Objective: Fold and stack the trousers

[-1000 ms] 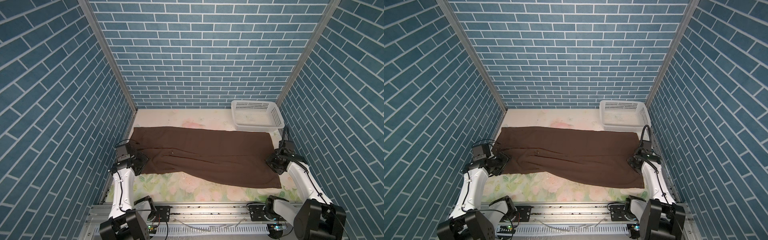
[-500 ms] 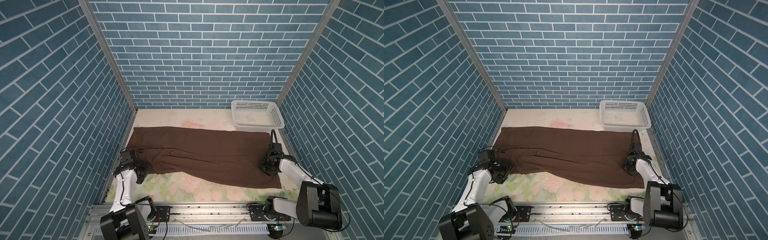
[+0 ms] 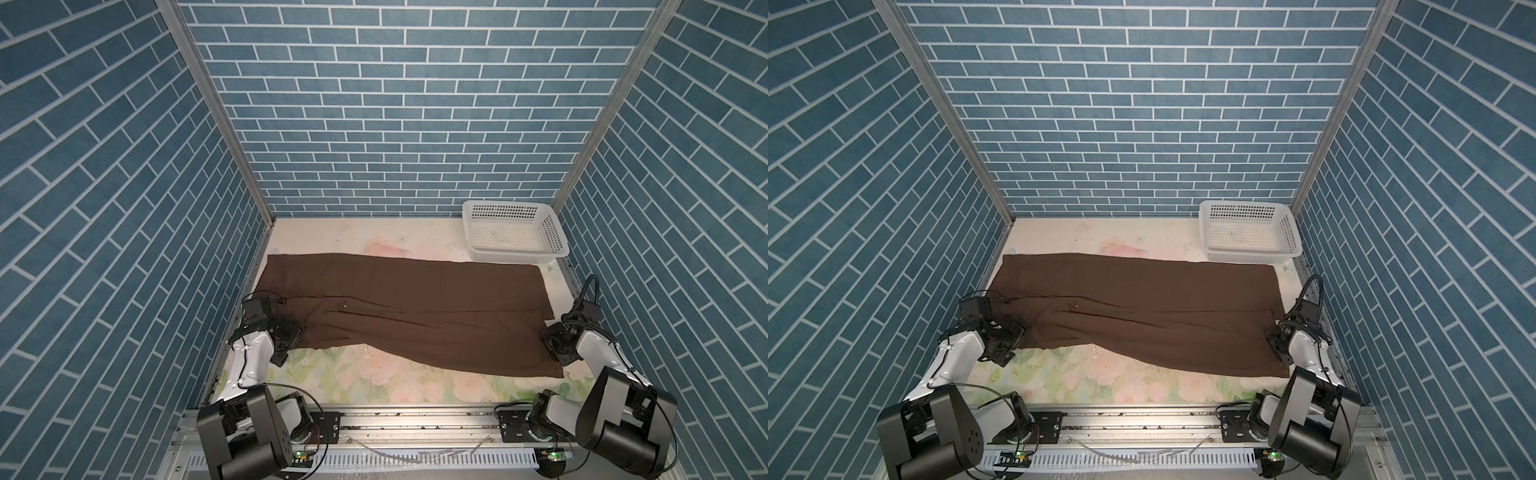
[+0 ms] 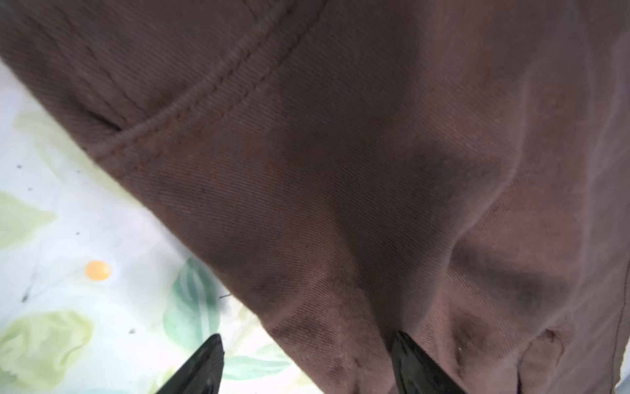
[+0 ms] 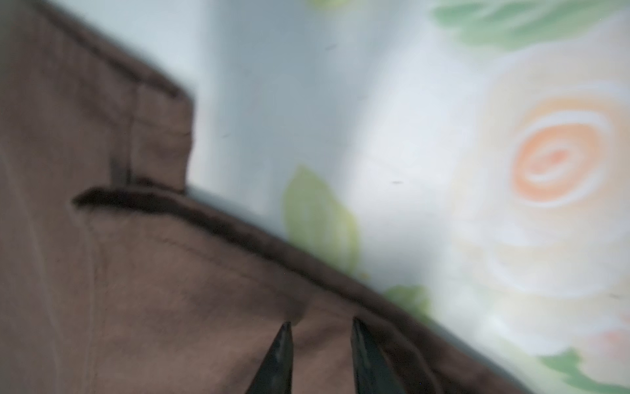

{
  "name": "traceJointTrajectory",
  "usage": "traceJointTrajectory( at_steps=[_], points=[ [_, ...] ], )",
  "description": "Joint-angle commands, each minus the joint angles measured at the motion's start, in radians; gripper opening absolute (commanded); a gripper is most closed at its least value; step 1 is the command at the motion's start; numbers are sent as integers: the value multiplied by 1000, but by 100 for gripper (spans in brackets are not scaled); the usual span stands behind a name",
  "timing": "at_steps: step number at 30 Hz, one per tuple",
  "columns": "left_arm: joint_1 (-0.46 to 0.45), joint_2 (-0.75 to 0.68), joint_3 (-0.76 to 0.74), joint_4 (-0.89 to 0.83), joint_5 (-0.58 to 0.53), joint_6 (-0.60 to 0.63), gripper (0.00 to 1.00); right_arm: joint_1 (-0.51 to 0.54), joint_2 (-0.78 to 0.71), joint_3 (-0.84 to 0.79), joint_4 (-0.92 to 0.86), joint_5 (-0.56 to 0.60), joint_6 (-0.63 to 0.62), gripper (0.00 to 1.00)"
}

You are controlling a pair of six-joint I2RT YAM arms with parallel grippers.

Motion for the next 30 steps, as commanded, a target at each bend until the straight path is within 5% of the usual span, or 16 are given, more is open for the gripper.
traceJointTrajectory(
  at_steps=[1, 8, 11, 15, 23, 30],
  points=[
    [5, -1, 27, 6, 3, 25, 74, -62, -18, -23, -61, 15, 6, 31],
    [3, -79, -15, -26, 62, 7, 75, -115, -6, 26, -86, -10, -39, 33],
    [-1, -117, -31, -58, 81, 1, 78, -115, 22, 81, -103, -9, -83, 49],
    [-10, -162, -42, -89, 91, 2, 82, -100, 121, 161, -126, -40, -162, 54],
    [-144, -242, -94, -78, 16, -36, 81, 153, 257, 314, -214, 165, -263, 65],
    [-291, -266, -87, -85, -79, -43, 74, 217, 332, 340, -226, 256, -295, 66]
  ],
)
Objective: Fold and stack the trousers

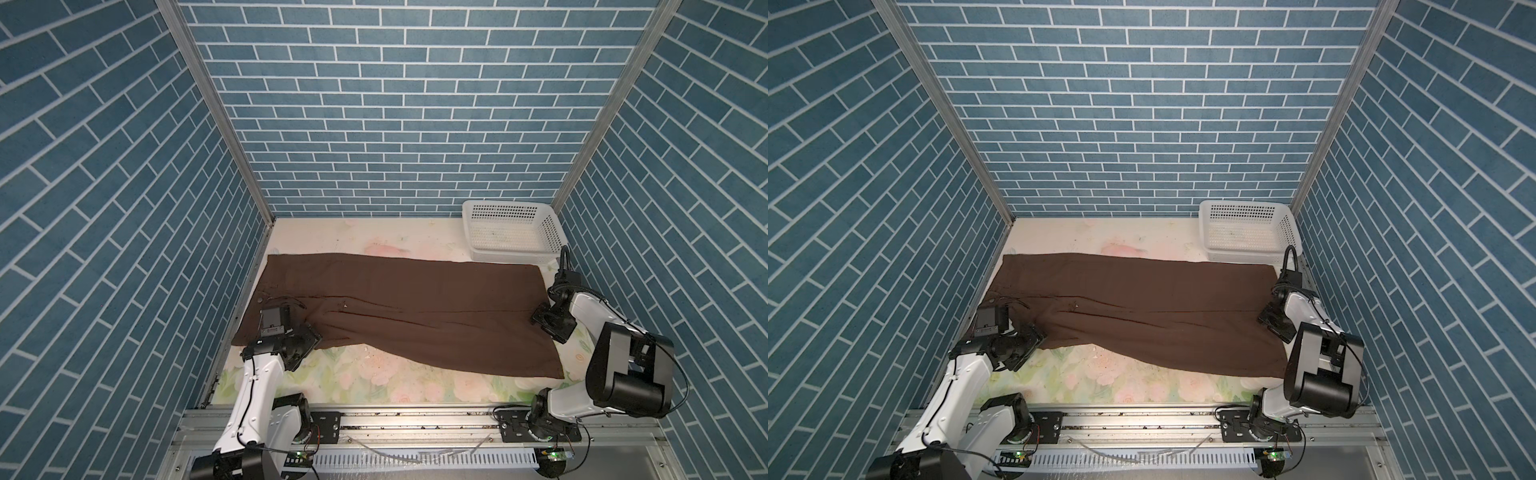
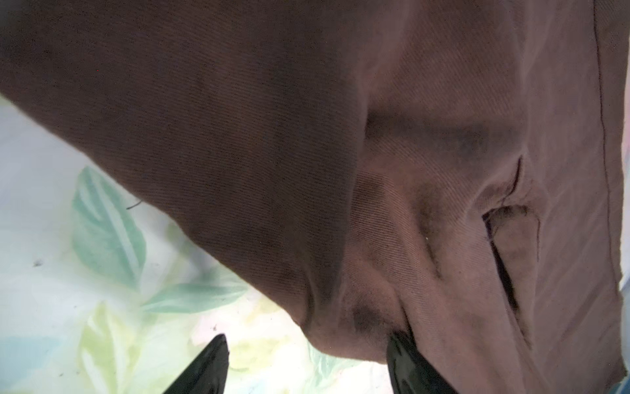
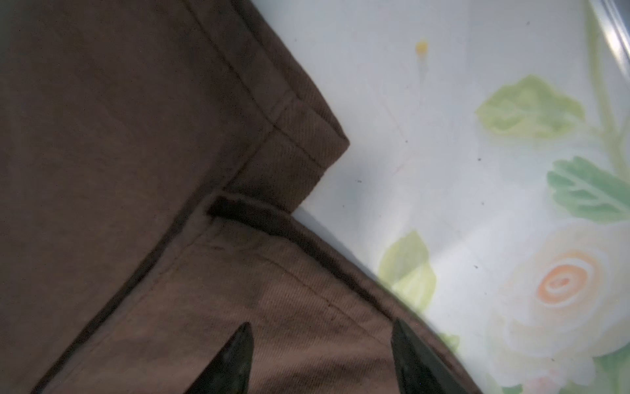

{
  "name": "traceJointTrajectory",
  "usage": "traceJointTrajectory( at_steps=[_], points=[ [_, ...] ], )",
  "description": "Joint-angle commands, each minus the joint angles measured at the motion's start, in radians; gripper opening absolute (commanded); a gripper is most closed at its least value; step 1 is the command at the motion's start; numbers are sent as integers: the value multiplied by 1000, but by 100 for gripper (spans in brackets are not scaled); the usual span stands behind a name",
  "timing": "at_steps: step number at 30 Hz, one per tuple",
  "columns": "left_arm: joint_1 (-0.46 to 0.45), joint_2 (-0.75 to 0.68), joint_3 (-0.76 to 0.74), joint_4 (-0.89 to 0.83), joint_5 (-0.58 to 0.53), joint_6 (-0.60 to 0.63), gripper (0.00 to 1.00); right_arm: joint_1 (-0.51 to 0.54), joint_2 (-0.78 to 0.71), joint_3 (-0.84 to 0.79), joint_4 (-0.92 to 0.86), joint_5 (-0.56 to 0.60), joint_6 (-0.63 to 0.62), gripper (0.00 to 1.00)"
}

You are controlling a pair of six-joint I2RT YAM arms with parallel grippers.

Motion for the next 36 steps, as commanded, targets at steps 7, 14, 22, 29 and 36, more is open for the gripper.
traceJointTrajectory(
  at_steps=[7, 14, 22, 29, 36],
  points=[
    [-67, 33, 4, 17, -66, 16, 72, 6, 91, 40, -67, 97, -13, 60],
    [-70, 59, -7, 53, -13, 11, 69, -5, 109, 20, -64, 75, 55, 0],
    [-99, 53, -3, 37, -6, 9, 51, -161, -16, 23, -97, 107, 64, 0],
    [-111, 50, -24, 22, -11, -12, 67, -239, -83, 30, -110, 112, 43, 0],
    [-121, 69, -32, -25, -23, 6, 61, -239, -51, -11, -49, 55, 51, 0]
  ],
)
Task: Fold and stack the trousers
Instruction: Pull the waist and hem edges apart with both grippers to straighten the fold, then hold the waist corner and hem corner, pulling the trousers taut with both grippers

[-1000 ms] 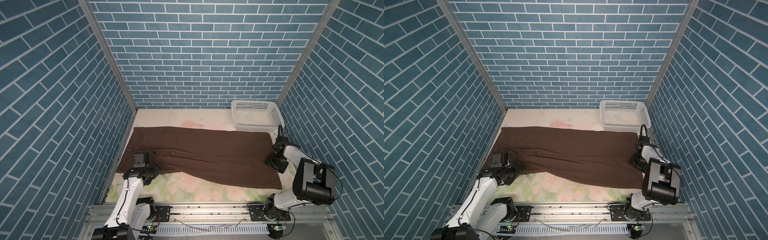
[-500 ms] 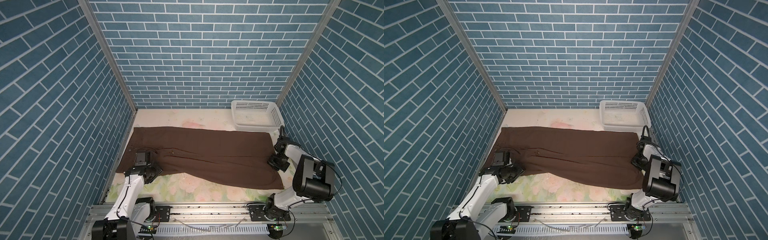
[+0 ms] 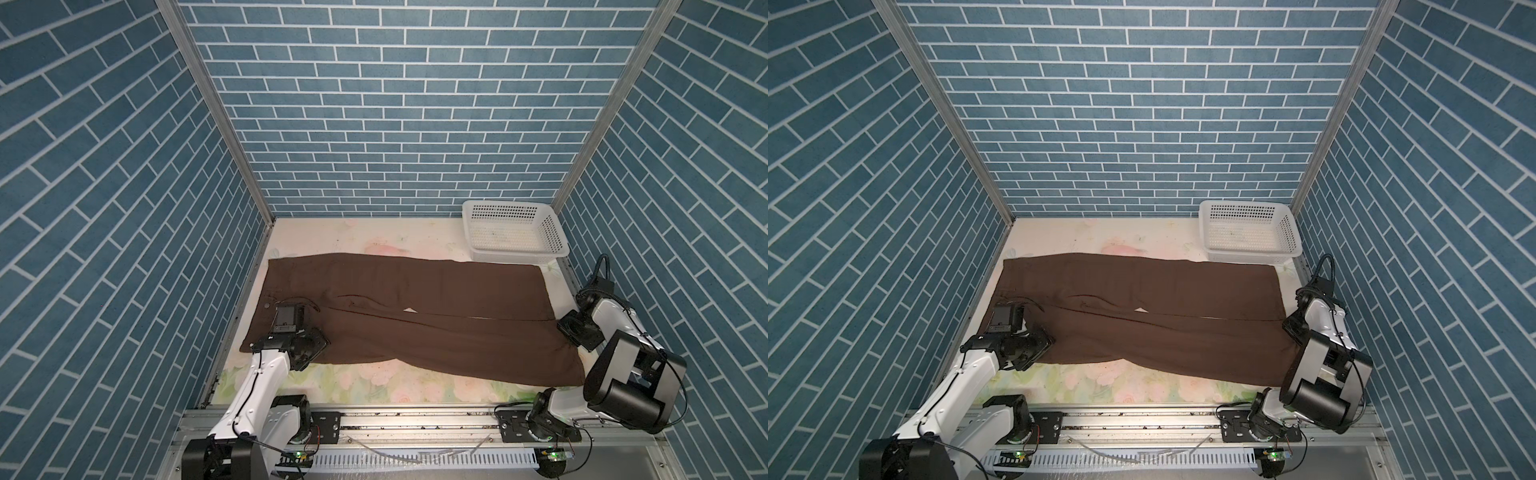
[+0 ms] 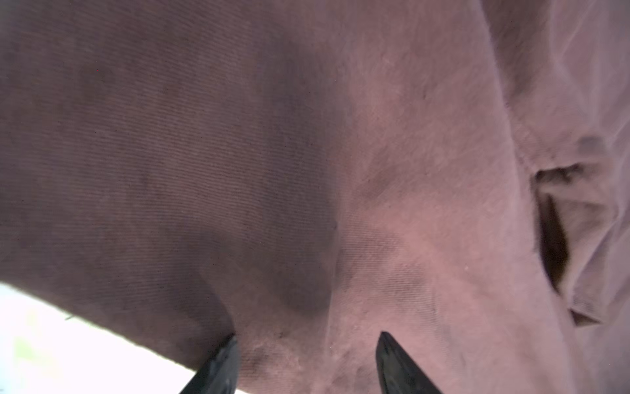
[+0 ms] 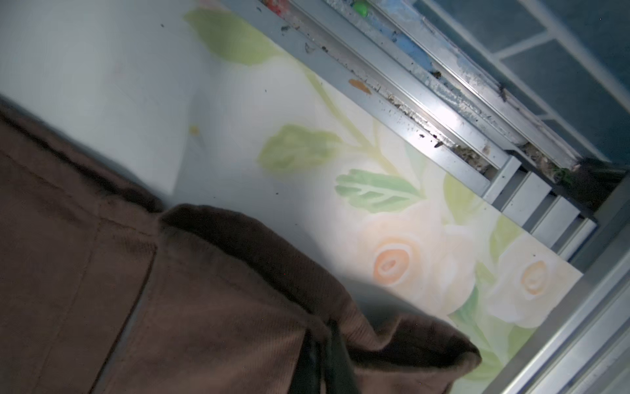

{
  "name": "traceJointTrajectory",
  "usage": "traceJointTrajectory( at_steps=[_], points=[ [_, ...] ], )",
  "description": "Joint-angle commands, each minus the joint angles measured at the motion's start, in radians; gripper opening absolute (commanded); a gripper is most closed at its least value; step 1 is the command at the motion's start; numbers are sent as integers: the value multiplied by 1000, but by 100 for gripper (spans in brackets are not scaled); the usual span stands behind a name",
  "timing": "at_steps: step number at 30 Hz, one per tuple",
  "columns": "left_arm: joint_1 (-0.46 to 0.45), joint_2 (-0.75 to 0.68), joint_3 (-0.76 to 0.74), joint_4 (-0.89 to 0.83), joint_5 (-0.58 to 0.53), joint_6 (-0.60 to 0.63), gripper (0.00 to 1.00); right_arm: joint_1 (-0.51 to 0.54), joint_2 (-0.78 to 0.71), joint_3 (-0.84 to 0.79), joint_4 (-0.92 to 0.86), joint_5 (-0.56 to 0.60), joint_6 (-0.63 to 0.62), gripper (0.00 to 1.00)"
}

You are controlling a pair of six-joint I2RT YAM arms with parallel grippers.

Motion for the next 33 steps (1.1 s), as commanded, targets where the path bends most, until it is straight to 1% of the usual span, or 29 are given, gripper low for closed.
traceJointTrajectory(
  at_steps=[1, 2, 3, 5, 7, 8, 10, 12, 15, 16, 18, 19, 20, 22, 23, 24, 26, 28, 31, 33],
  points=[
    [-5, 12, -25, -44, -8, 8, 60, -3, 22, -29, 19, -19, 18, 0],
    [-5, 12, -34, -42, 0, 0, 54, -3, 28, -29, 24, -30, 16, 0],
    [-5, 17, -39, -37, 7, -8, 45, -2, 32, -30, 29, -44, 13, 6],
    [-4, 28, -46, -33, 3, -23, 18, -1, 34, -34, 39, -69, 12, 17],
    [-4, 37, -38, -49, -23, -30, 2, 1, 23, -36, 43, -68, 12, 24],
    [-3, 39, -31, -65, -40, -30, 0, 5, 10, -36, 44, -63, 8, 26],
    [17, 39, -16, -85, -58, -25, 0, 17, -18, -28, 44, -48, 2, 28],
    [86, 30, -16, -79, -20, -18, 0, 46, -53, -22, 60, -41, 0, 29],
    [209, 17, -9, -65, 48, -10, 0, 159, -99, 0, 95, 21, -6, 29],
    [237, 18, 6, -71, 54, -4, 0, 200, -100, 13, 105, 35, -13, 29],
    [259, 16, 42, -98, 49, 4, 0, 253, -83, 41, 124, 39, -18, 29],
    [259, 14, 63, -112, 41, 5, 4, 273, -67, 54, 132, 39, -20, 29],
    [260, 13, 76, -125, 40, 7, 15, 288, -51, 66, 142, 39, -23, 29],
    [260, -4, 100, -157, 34, 2, 42, 319, -12, 82, 166, 39, -30, 29],
    [259, -14, 107, -169, 34, -3, 52, 332, 3, 87, 178, 39, -32, 29],
    [260, -31, 114, -177, 35, -6, 56, 345, 21, 93, 191, 36, -35, 29],
    [260, -63, 137, -198, 27, -13, 62, 366, 54, 100, 217, 20, -35, 29],
    [260, -86, 176, -218, 1, -12, 63, 380, 84, 109, 251, -14, -35, 29],
    [259, -90, 242, -248, -39, 2, 65, 398, 130, 129, 269, -21, -37, 29],
    [259, -85, 277, -263, -54, 16, 69, 399, 139, 131, 273, -33, -31, 29]
  ],
)
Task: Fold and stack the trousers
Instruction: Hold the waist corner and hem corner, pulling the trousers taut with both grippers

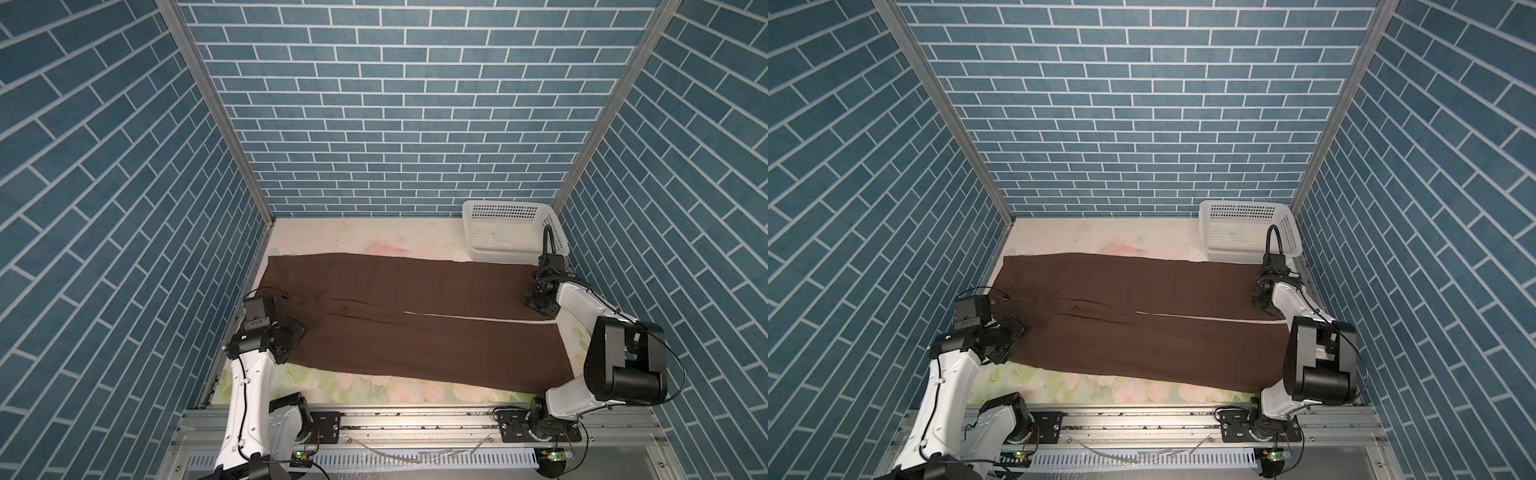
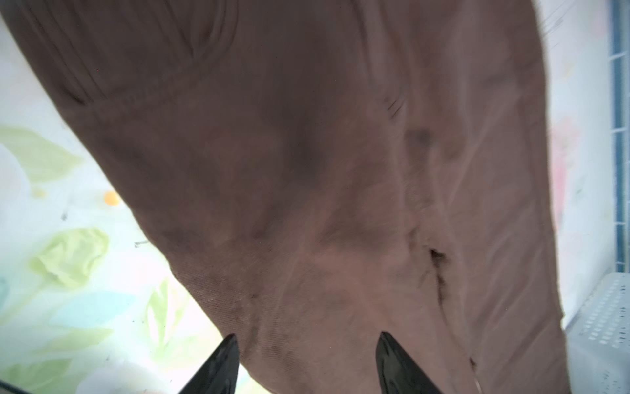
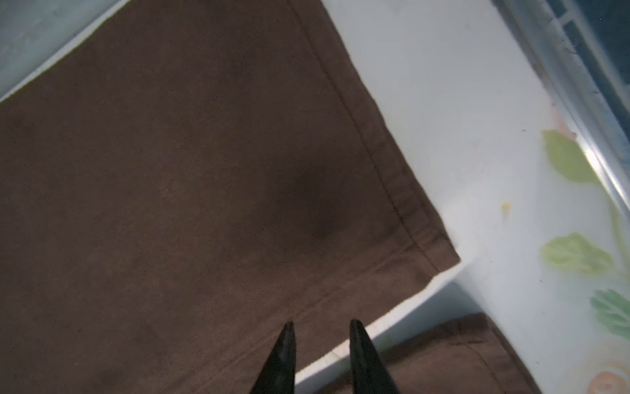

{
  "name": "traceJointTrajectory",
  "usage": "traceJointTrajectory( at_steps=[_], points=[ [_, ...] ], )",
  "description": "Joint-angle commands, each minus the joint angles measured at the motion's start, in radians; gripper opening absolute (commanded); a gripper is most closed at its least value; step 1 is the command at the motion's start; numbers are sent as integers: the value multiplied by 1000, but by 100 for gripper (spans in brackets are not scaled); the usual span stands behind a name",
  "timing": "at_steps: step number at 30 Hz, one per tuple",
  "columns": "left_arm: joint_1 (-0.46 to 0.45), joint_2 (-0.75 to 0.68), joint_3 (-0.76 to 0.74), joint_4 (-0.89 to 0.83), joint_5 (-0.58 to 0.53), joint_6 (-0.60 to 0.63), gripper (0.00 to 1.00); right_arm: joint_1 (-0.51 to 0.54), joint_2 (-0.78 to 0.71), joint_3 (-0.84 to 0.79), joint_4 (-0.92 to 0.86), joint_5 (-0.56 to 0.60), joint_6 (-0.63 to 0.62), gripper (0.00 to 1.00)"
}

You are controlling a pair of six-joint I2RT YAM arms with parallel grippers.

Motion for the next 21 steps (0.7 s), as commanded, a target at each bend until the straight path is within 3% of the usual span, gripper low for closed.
traceJointTrajectory(
  at_steps=[1, 5, 9, 13, 16, 19, 21],
  points=[
    [4, 1, 55, -68, -59, 25, 72, 6, 7, 41, 29, -18, -3, 29],
    [19, 10, 57, -73, -85, 40, 84, 6, -78, -4, -2, 13, 12, 29],
    [111, 29, 30, -17, -32, 72, 99, 4, -228, -78, -79, 51, 5, 32],
    [194, 63, 23, 47, 43, 95, 99, -8, -358, -153, -210, 82, 46, 46],
    [220, 98, 23, 90, 82, 98, 99, -80, -411, -192, -301, 30, 117, 57],
    [234, 131, 20, 136, 106, 86, 99, -244, -441, -248, -322, -98, 166, 71],
    [246, 156, 23, 166, 128, 73, 99, -332, -454, -284, -327, -130, 176, 75]
  ],
)
